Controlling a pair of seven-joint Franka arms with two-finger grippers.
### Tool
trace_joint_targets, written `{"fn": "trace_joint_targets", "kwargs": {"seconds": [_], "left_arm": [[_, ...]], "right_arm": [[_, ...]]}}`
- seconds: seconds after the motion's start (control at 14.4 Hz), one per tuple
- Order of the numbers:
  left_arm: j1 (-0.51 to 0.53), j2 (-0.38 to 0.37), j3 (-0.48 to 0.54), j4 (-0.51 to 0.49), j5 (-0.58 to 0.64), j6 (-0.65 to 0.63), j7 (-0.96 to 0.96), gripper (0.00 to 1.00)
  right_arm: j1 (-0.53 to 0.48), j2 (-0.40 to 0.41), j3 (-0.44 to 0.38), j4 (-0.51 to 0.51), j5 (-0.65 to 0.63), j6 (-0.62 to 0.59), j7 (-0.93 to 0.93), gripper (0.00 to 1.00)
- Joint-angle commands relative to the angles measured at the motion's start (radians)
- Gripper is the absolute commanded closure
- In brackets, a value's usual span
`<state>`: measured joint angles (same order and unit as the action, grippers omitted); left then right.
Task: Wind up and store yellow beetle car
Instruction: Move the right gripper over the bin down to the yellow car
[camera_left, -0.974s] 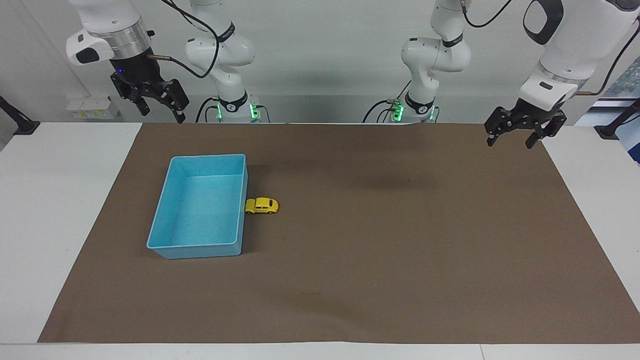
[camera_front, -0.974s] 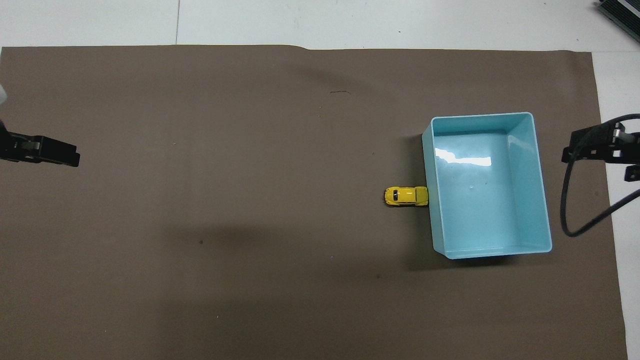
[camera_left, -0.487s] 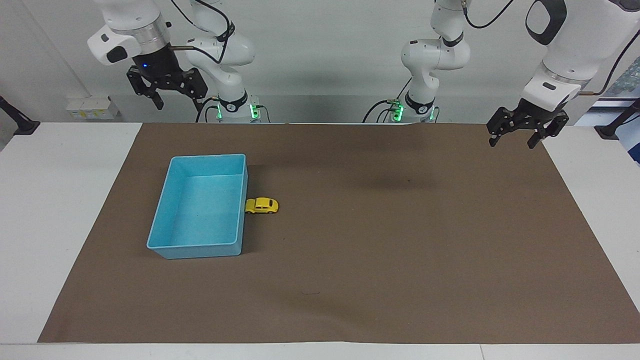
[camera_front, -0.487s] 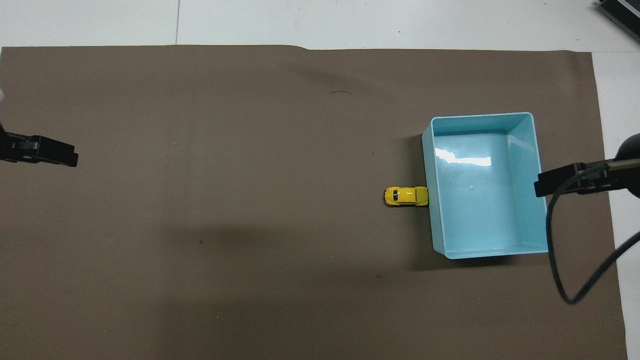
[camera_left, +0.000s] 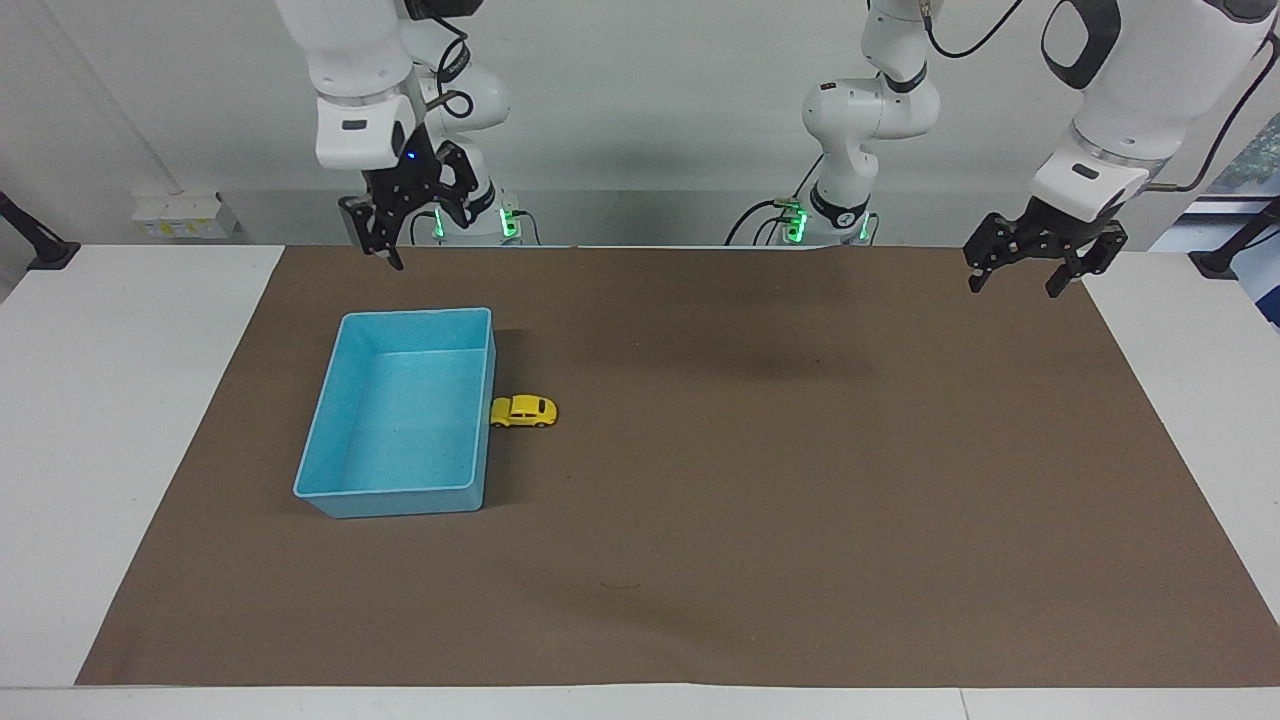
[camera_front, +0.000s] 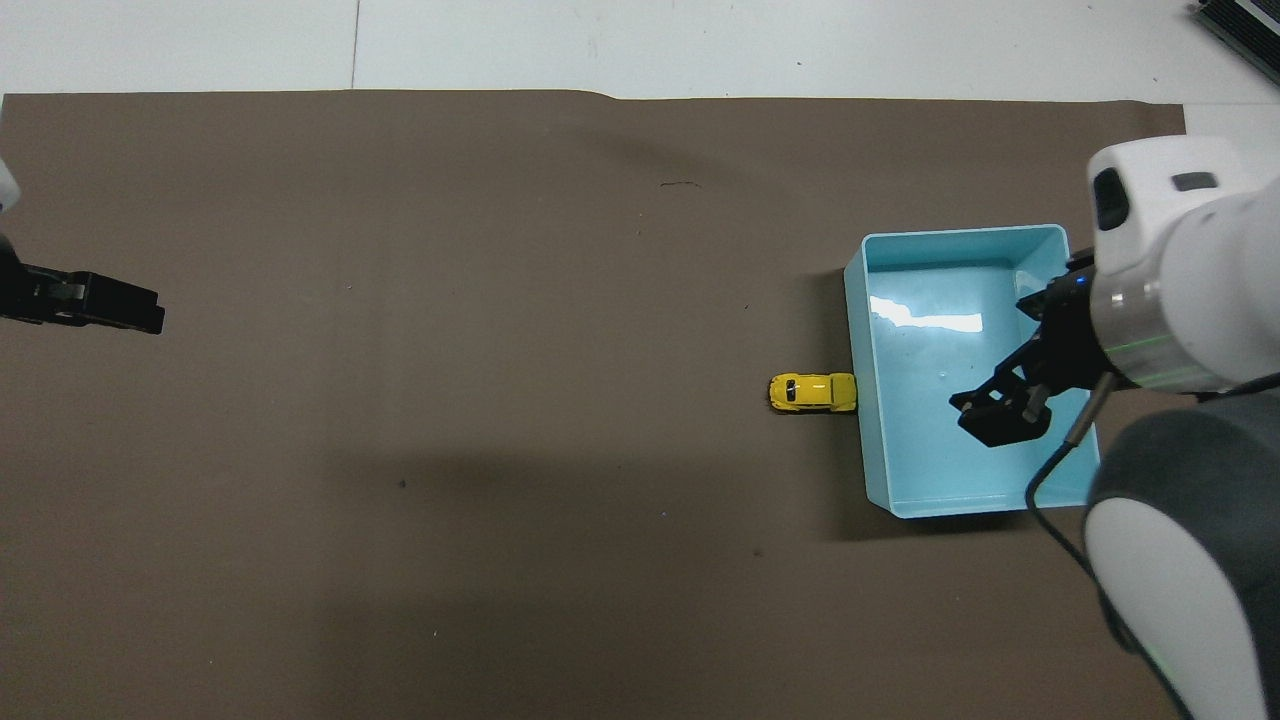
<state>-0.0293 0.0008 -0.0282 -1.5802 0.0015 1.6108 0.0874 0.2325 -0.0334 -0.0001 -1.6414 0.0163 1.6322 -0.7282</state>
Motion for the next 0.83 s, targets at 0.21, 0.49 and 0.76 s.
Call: {"fn": "trace_joint_targets", "kwargs": {"seconds": [0.21, 0.49, 0.76], "left_arm": [[0.023, -0.012, -0.010, -0.003, -0.003, -0.012, -0.005, 0.00], [0.026, -0.012, -0.010, -0.004, -0.003, -0.012, -0.005, 0.00], [0.025, -0.012, -0.010, -0.004, -0.005, -0.012, -0.005, 0.00]], "right_arm": [[0.050, 0.091, -0.004, -0.156, -0.001, 0.264, -0.373, 0.00], [0.067, 0.106, -0.004, -0.282, -0.013, 0.429, -0.387, 0.00], [0.100, 0.127, -0.004, -0.365, -0.015, 0.517, -0.415, 0.00]]}}
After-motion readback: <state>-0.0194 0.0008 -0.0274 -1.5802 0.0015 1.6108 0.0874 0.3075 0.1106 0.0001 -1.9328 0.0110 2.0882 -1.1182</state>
